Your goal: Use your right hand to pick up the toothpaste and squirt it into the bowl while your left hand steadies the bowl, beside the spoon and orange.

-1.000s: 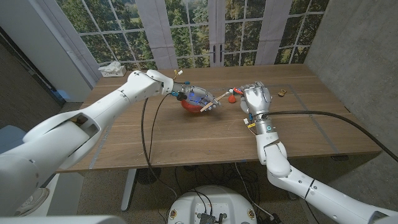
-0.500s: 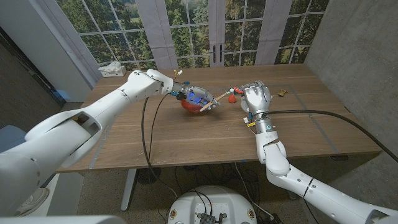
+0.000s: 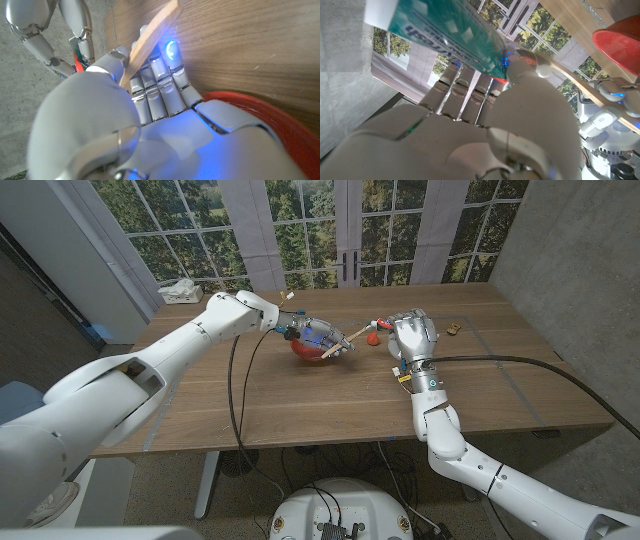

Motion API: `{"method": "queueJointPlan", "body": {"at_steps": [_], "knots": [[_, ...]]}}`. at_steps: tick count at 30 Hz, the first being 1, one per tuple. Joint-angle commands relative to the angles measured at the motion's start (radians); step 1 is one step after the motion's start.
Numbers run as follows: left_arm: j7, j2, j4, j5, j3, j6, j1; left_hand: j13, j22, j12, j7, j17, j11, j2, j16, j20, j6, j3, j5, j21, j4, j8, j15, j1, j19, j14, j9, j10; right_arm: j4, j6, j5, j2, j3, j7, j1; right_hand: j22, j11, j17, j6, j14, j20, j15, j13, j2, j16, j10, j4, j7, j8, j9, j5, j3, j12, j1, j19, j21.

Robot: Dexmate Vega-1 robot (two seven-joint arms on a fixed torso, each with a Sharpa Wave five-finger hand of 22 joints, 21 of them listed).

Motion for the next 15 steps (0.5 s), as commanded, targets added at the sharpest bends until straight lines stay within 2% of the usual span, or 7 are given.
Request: {"method": "queueJointPlan", "body": {"at_steps": [1, 15], "knots": [[-0.009, -0.004, 0.01, -0.001, -0.008, -0.024, 0.005, 0.001, 0.004, -0.005, 0.017, 0.0, -0.153, 0.115, 0.003, -0.088, 0.028, 0.008, 0.007, 0.005, -0.002, 0.001, -0.096, 0.121, -0.004, 0.03, 0.005, 0.175, 0.003, 0.006, -0.001, -0.009, -0.01, 0.013, 0.009, 0.001, -0.048, 0.005, 0.038, 0.011, -0.069, -0.131, 0.087, 0.018, -0.003, 0.059, 0.005, -0.037, 0.006, 0.003, 0.001, 0.007, 0.002, 0.031, -0.002, 0.01], [-0.016, 0.001, -0.008, 0.002, -0.003, -0.017, 0.006, 0.004, 0.004, -0.007, 0.017, 0.002, -0.154, 0.115, 0.004, -0.088, 0.026, 0.008, 0.006, 0.005, -0.001, -0.001, -0.096, 0.12, -0.005, 0.029, 0.003, 0.174, 0.002, -0.002, 0.01, -0.007, 0.0, 0.0, 0.001, 0.0, -0.047, 0.01, 0.038, 0.015, -0.07, -0.131, 0.088, 0.015, -0.013, 0.057, 0.007, -0.042, 0.005, 0.002, 0.001, 0.007, -0.004, 0.035, -0.004, 0.015]]}}
